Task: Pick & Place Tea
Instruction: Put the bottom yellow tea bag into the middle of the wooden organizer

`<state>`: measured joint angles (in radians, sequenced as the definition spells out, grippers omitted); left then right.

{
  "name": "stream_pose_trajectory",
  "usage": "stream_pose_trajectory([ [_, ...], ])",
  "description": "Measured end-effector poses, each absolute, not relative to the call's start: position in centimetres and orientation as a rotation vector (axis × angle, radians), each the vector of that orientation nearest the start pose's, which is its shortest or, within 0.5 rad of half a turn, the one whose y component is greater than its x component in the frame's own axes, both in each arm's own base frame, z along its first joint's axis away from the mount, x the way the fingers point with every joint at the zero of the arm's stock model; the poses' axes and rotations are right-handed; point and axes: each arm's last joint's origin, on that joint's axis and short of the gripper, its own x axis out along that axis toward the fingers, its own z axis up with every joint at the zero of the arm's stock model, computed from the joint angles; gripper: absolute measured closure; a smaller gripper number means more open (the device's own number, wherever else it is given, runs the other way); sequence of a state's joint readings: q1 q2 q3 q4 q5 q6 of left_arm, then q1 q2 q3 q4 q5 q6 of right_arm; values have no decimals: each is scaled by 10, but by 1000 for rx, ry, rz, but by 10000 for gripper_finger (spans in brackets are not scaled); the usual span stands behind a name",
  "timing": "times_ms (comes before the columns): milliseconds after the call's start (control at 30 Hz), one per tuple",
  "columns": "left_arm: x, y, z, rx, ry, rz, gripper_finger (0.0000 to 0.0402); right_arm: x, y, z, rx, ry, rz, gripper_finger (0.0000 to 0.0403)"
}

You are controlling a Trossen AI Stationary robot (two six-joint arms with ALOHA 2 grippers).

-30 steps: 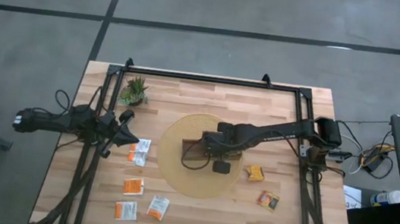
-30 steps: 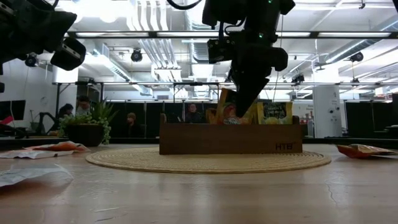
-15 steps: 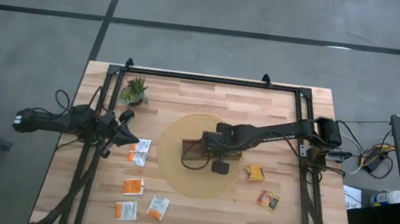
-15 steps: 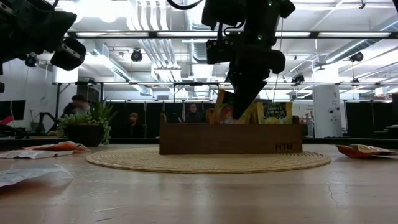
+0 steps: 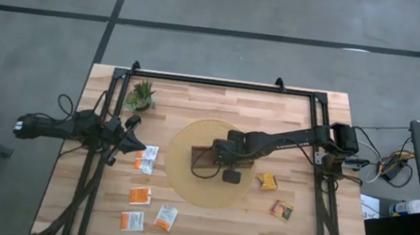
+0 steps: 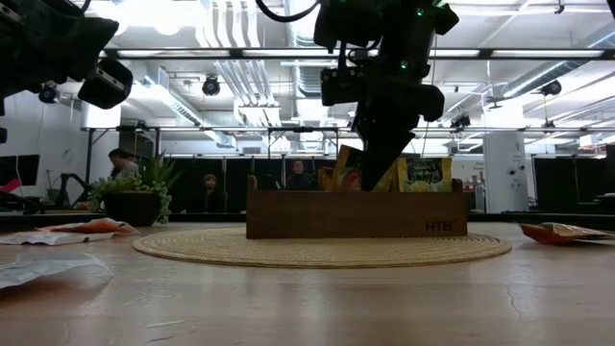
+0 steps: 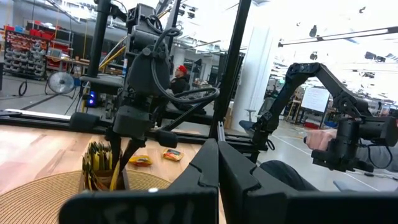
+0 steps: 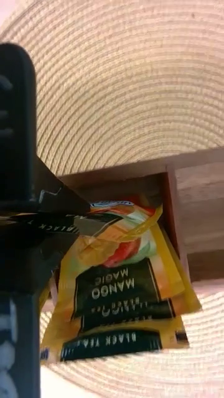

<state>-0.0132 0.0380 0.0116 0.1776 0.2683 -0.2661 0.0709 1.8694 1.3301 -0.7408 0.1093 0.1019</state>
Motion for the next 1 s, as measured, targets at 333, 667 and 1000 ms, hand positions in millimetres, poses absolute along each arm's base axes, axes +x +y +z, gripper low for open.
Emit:
stream_pose_trajectory([
  [333, 97, -9, 181, -245, -112, -299, 402, 366, 23, 188, -23, 1257, -91, 394],
  [667, 97, -9, 181, -244, -112, -299, 402, 366, 24, 187, -53, 1266, -74, 349],
  [1000, 97, -9, 181, -244, -112, -299, 402, 368, 30, 201, -23, 1264, -111, 234],
])
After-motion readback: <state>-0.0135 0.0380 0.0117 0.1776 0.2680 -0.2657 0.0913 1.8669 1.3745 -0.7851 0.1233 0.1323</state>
